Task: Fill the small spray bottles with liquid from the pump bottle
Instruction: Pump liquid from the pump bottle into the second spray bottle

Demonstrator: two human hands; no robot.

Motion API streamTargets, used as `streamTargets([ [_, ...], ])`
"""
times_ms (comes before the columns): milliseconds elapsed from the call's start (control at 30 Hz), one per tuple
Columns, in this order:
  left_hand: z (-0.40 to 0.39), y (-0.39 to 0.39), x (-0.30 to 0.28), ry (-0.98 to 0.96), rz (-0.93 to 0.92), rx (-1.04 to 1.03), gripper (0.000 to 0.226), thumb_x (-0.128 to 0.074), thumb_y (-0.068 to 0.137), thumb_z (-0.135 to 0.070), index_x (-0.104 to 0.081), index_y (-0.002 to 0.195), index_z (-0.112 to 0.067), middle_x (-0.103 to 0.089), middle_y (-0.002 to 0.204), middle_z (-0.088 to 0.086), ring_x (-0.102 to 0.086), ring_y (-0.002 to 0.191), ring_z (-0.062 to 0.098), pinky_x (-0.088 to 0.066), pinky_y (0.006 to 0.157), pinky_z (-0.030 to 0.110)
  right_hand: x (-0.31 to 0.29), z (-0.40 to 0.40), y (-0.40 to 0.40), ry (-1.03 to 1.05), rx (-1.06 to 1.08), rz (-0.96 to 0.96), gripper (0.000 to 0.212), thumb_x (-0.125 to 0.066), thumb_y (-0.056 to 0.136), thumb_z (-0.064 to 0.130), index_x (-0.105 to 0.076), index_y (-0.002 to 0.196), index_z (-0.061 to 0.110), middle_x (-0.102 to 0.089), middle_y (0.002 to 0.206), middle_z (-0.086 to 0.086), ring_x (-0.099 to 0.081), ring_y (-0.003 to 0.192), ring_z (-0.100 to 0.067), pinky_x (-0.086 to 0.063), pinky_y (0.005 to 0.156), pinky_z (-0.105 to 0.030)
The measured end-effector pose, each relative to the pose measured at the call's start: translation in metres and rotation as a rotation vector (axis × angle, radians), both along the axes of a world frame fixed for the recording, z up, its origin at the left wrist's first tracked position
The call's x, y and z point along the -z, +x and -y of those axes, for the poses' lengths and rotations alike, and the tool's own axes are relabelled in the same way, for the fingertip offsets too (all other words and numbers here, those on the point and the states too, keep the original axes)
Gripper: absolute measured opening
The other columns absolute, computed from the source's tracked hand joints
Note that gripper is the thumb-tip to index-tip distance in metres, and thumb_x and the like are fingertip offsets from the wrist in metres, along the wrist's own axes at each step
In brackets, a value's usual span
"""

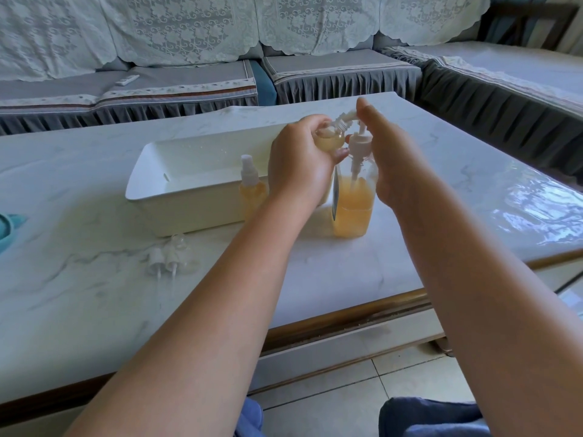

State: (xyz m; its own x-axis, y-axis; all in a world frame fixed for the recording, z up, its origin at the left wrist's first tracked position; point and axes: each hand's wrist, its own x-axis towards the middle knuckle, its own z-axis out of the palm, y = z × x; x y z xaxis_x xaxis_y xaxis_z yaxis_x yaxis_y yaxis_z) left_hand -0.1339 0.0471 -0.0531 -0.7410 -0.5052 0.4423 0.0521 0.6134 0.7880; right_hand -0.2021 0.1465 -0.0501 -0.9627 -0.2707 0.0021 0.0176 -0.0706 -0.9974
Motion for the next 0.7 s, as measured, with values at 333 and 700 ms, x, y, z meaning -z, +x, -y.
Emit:
streamTargets([
  [333,-0.0002,0.0,-0.0008,-0.019,0.01,-0.009,0.048,-0.082,0.072,-0.024,-0.066,0.117,-0.023,-0.07,0.107,-0.006,-0.062,0.099,0.014,-0.049,0.086,0.028,-0.0028,-0.0005,0.0022,-0.003,-0.012,0.005,0.069,-0.064,0.064,0.069,-0.065,0.11,0.018,-0.065,0.093,-0.005,-0.062,0.082,-0.018,-0.046,0.075,-0.032],
  [700,0.0004,-0.0024,0.0052,-0.041,0.054,-0.011,0.042,-0.081,0.073,-0.021,-0.068,0.113,-0.023,-0.07,0.105,-0.008,-0.062,0.098,0.015,-0.048,0.084,0.027,0.0024,0.0003,-0.0028,-0.037,0.119,0.012,0.05,-0.066,0.091,0.031,-0.044,0.134,0.015,-0.057,0.095,0.001,-0.057,0.082,-0.009,-0.042,0.067,-0.025],
])
